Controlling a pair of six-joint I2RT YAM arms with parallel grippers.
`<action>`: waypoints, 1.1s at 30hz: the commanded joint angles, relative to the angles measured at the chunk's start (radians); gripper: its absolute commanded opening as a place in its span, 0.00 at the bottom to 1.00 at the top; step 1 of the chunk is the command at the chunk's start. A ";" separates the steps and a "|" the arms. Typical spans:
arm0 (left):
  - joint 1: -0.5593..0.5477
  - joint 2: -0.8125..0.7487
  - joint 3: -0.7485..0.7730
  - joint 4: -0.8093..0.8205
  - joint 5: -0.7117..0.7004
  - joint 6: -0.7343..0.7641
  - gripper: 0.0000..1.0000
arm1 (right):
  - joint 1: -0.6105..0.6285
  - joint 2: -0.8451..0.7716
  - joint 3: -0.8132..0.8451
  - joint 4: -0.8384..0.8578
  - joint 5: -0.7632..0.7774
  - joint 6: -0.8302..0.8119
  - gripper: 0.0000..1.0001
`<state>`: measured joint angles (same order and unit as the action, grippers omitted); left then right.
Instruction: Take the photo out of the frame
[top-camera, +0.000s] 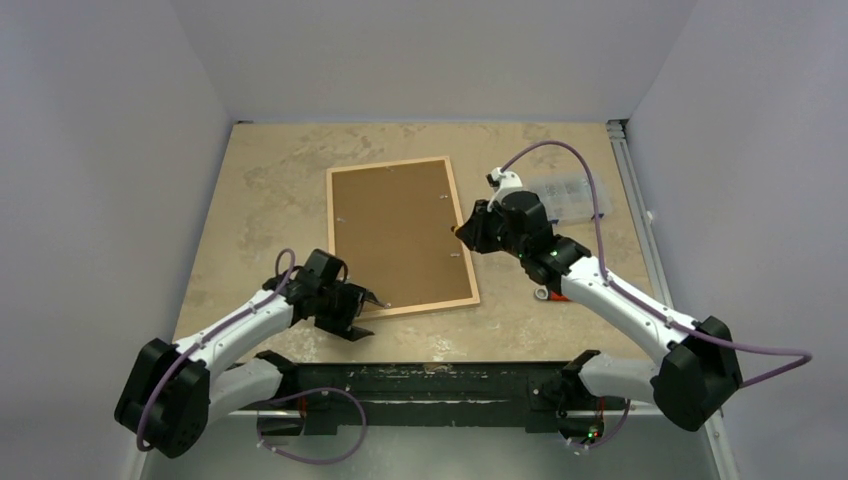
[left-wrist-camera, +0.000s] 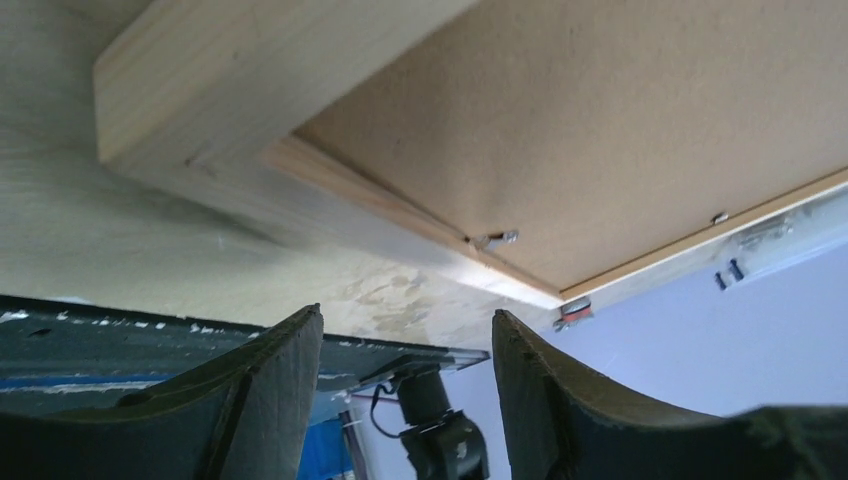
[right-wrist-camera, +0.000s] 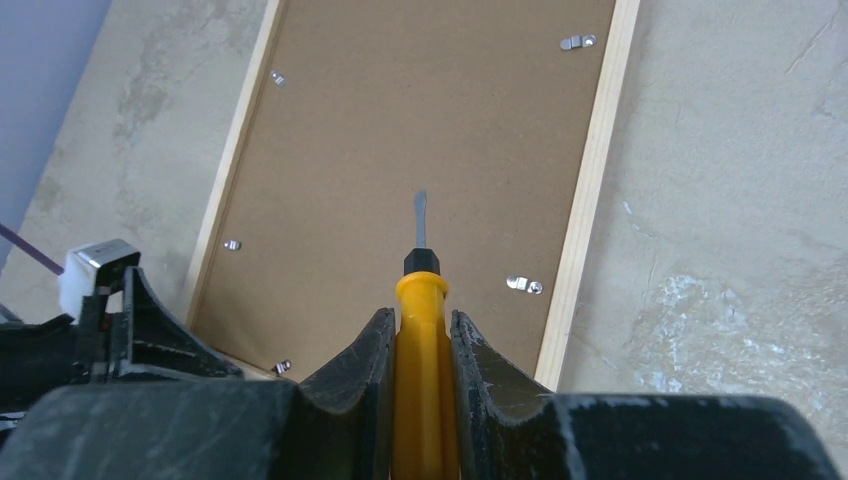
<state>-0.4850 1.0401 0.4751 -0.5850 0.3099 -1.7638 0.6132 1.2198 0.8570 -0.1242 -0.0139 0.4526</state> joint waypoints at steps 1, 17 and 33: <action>-0.002 0.071 0.009 0.086 -0.051 -0.096 0.61 | -0.001 -0.064 -0.019 -0.004 0.042 -0.022 0.00; 0.000 0.185 0.029 0.052 -0.179 -0.076 0.36 | -0.002 -0.089 -0.071 0.012 0.043 -0.026 0.00; 0.163 0.271 0.172 -0.171 -0.307 0.471 0.00 | 0.063 -0.066 -0.108 0.023 0.019 -0.047 0.00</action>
<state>-0.4053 1.2762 0.6132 -0.6518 0.0780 -1.5429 0.6361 1.1442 0.7517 -0.1417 0.0128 0.4351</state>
